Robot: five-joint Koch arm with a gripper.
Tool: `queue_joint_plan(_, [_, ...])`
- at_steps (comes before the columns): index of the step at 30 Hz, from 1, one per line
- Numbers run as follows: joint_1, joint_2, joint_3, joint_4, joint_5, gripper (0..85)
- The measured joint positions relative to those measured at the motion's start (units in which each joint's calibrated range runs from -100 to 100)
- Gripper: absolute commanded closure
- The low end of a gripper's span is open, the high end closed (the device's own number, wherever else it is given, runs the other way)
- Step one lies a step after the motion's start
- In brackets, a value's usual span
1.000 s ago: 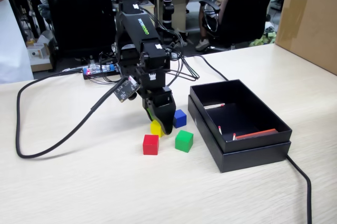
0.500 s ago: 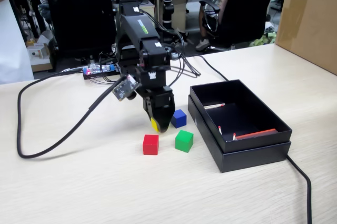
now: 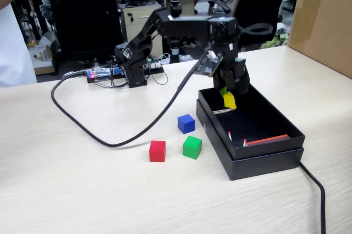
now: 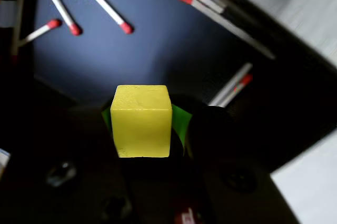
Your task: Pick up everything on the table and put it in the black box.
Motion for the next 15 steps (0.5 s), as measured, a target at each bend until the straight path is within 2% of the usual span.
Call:
queue_joint_plan(3, [0.2, 2.8, 1.9, -0.9, 0.5, 52.7])
queue_joint_plan(5, [0.4, 4.3, 2.0, -2.4, 1.0, 45.9])
queue_joint_plan(11, [0.5, 3.4, 2.0, -3.3, 1.2, 45.0])
queue_joint_plan(15, [-0.9, -9.4, -0.2, -3.4, 1.2, 45.0])
